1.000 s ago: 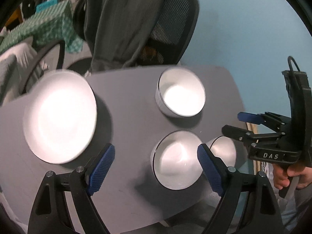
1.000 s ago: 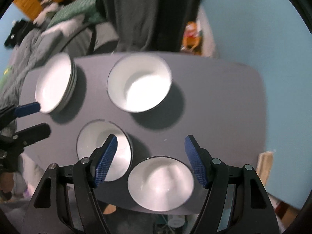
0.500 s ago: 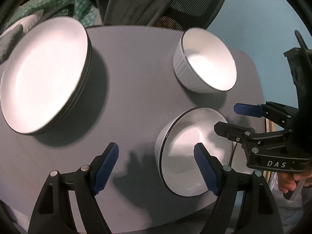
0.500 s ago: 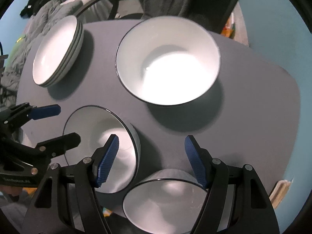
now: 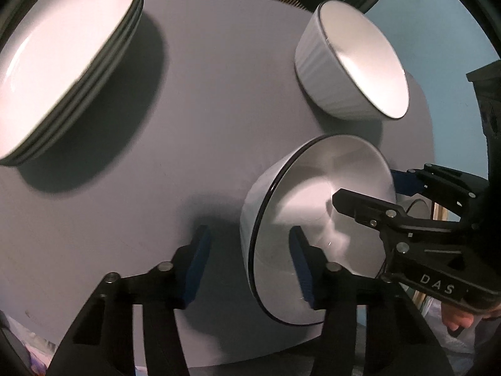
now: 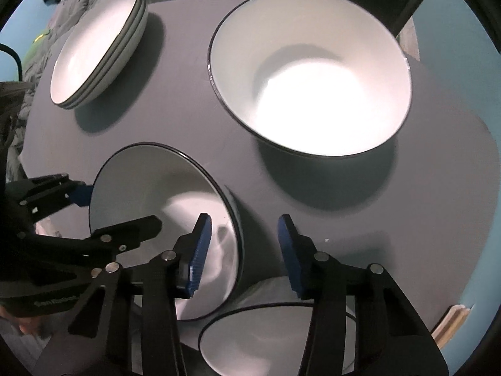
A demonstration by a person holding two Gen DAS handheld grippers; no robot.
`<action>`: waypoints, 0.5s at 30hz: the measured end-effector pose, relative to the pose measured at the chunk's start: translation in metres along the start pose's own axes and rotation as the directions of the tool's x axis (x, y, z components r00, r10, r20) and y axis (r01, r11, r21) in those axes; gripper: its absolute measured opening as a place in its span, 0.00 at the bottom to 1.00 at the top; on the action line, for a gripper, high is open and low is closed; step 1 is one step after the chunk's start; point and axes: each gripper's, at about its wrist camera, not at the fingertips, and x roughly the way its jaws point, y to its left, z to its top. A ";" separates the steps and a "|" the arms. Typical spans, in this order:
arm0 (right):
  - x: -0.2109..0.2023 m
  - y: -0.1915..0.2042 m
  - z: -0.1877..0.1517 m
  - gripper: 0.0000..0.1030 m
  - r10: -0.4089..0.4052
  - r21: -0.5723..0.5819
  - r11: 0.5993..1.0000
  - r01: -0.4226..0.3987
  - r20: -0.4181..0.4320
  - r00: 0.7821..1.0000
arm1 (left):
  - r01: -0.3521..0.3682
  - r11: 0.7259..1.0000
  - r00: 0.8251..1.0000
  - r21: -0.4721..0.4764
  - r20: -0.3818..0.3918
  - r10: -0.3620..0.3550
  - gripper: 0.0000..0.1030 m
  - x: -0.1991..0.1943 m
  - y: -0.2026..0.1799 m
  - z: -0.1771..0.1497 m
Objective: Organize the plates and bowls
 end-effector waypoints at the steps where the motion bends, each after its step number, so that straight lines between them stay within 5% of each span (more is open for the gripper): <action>1: 0.001 0.001 0.000 0.39 0.001 -0.001 1.000 -0.001 -0.001 1.000 | 0.004 1.000 1.000 -0.009 -0.005 -0.004 0.44 0.001 0.001 -0.001; 8: 0.007 0.003 -0.006 0.16 0.023 0.019 1.000 -0.023 -0.042 0.999 | 0.003 1.000 1.000 -0.018 -0.003 -0.003 0.23 -0.001 0.005 -0.002; 15: 0.008 -0.003 -0.004 0.09 0.036 0.083 0.996 -0.033 -0.043 0.998 | 0.033 0.995 0.999 -0.096 -0.027 -0.036 0.13 -0.004 0.017 -0.001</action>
